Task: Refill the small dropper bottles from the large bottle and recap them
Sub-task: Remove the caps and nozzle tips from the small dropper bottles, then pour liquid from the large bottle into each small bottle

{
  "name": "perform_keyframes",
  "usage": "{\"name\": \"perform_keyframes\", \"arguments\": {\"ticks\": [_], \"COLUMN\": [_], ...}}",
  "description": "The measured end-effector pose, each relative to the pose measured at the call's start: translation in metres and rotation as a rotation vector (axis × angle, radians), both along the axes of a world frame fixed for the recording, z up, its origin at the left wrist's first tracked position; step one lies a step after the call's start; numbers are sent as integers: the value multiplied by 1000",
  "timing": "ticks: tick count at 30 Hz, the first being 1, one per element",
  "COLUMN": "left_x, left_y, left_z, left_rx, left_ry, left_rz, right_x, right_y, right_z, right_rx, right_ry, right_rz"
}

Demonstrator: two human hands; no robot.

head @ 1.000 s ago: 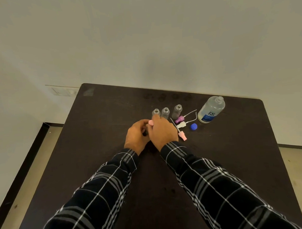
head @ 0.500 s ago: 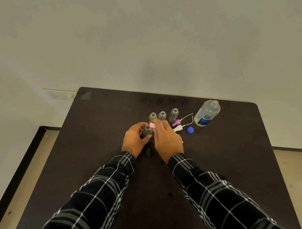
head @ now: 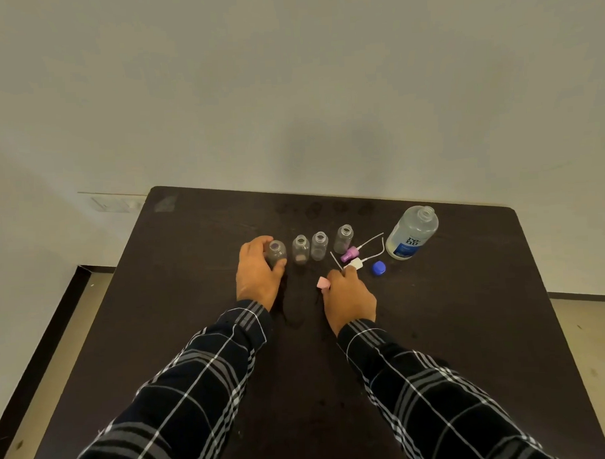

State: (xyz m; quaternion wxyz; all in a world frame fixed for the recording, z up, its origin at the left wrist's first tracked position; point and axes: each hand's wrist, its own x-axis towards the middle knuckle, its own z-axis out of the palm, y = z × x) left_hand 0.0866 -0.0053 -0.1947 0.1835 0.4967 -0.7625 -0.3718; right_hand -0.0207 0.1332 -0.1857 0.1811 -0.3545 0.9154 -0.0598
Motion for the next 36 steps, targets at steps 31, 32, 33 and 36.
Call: {"name": "perform_keyframes", "arguments": {"ticks": [31, 32, 33, 36], "left_x": [-43, -45, -48, -57], "left_y": [27, 31, 37, 53], "left_z": [42, 43, 44, 45], "left_rx": [-444, -479, -509, -455], "left_ry": [-37, -59, -73, -53], "left_rz": [-229, -260, -301, -394], "right_x": [-82, -81, -81, -79], "right_y": [-25, -23, -21, -14], "right_z": [20, 22, 25, 33], "right_rx": [-460, -473, -482, -496], "right_ry": [-373, -365, -354, -303], "right_rz": [-288, -285, -279, -265]}}
